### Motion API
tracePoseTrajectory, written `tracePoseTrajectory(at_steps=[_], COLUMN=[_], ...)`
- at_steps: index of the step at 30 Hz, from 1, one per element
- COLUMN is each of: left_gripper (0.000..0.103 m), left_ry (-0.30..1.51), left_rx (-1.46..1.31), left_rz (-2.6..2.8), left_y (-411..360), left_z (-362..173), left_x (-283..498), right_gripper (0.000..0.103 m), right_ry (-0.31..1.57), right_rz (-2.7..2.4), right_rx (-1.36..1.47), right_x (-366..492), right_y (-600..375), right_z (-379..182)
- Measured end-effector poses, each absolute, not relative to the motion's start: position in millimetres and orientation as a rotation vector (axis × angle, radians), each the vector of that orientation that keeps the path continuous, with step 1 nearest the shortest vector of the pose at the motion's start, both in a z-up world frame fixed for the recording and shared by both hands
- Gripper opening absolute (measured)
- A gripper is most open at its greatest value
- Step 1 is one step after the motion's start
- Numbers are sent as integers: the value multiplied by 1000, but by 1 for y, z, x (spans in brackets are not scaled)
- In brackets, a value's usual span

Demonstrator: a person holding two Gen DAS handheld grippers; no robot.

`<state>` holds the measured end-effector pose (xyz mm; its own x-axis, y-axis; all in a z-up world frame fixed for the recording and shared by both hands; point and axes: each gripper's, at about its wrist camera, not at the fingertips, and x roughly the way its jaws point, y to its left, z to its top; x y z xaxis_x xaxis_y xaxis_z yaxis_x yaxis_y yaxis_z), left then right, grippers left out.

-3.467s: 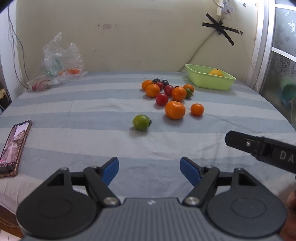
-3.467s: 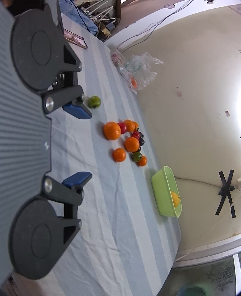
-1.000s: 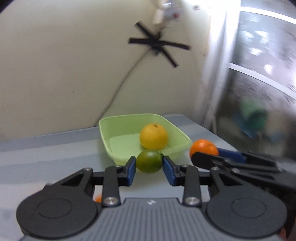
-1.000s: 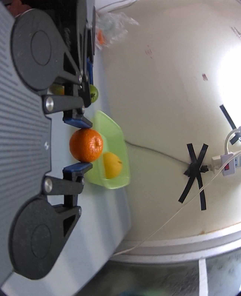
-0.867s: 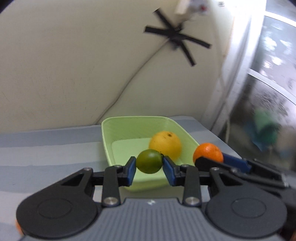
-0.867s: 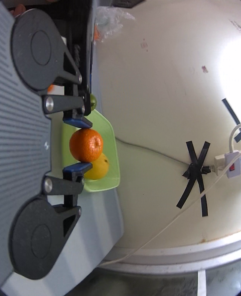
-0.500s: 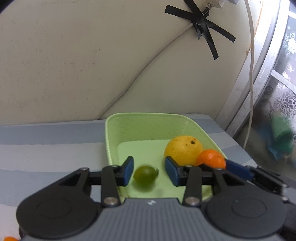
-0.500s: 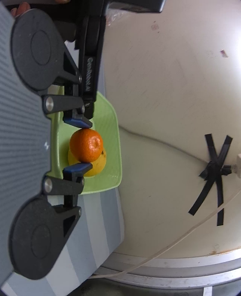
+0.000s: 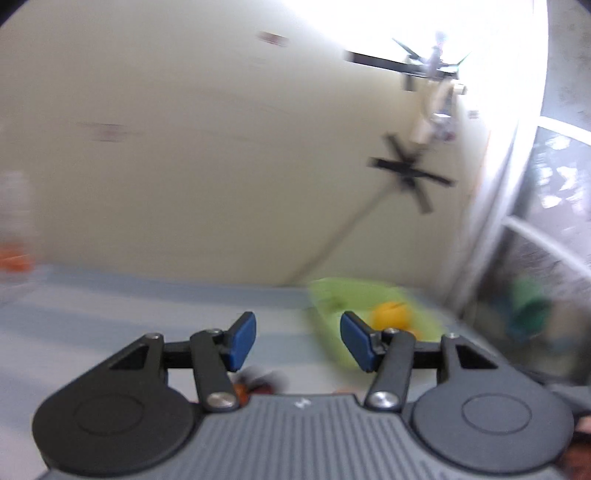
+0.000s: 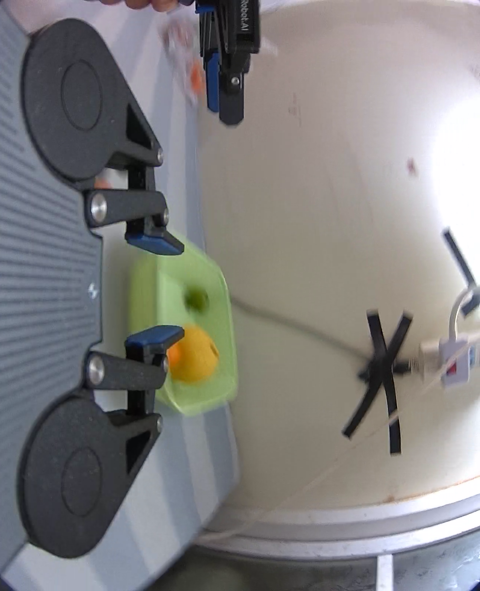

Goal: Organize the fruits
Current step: 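Grasp a red tomato with the left tool while the right tool grasps a tangerine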

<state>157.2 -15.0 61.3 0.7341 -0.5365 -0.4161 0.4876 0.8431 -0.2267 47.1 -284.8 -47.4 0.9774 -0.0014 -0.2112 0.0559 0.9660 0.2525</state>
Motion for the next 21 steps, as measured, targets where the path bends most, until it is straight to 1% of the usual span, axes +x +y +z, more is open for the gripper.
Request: tracePoseTrajectory(at_steps=[3, 7, 11, 14, 21], left_gripper=[50, 50, 50, 50, 49], left_ry=[523, 599, 618, 598, 642], left_rx=[-88, -127, -148, -82, -15], left_rz=[-485, -509, -554, -581, -555], left_y=[13, 23, 11, -8, -43], left_z=[41, 7, -10, -17, -29], left_x=[128, 109, 102, 104, 120], right_gripper=[45, 45, 45, 45, 45], right_ry=[221, 235, 312, 340, 402], right_rz=[36, 43, 35, 10, 9], right_rx=[282, 279, 288, 207, 195], right_x=[22, -1, -9, -7, 17], right_y=[-252, -210, -181, -171, -176], right_z=[-61, -81, -102, -105, -107])
